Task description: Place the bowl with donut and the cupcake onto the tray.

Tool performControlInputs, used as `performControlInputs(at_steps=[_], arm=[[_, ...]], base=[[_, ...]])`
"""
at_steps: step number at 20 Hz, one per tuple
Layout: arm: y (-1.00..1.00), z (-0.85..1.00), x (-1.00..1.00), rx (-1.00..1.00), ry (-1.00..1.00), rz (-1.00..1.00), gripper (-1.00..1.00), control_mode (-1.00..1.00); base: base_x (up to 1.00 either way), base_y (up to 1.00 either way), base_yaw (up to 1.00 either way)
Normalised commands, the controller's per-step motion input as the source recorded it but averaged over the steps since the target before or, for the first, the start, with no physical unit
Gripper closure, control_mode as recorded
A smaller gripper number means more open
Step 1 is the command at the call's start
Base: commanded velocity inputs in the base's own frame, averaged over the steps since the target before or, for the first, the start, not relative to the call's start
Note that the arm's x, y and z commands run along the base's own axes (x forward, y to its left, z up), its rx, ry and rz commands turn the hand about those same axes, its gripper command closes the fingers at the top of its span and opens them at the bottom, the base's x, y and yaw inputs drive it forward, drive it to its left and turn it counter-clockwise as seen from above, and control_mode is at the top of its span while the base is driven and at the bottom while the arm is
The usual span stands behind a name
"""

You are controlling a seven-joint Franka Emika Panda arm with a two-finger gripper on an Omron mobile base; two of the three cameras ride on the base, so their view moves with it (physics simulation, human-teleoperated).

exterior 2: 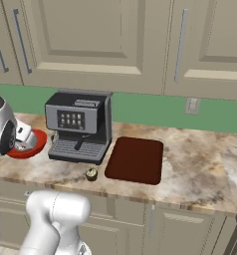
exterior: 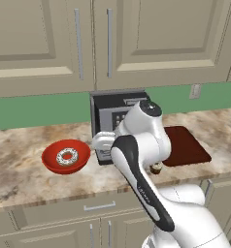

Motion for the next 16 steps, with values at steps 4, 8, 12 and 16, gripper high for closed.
performControlInputs(at_steps=[4, 8, 12, 16], arm=[[0.33, -0.47, 0.25, 0.13, 0.00, 0.00, -1.00, -1.00], [0.39, -0.36, 0.32, 0.07, -0.04, -0.02, -1.00, -1.00], [0.46, -0.32, 0.35, 0.00, -0.06, -0.06, -1.00, -1.00], [0.30, -0.27, 0.40, -0.04, -0.03, -0.10, -1.00, -1.00]], base=[[0.00, 0.00, 0.00], [0.00, 0.00, 0.00], [0.00, 0.00, 0.00], [0.00, 0.00, 0.00]])
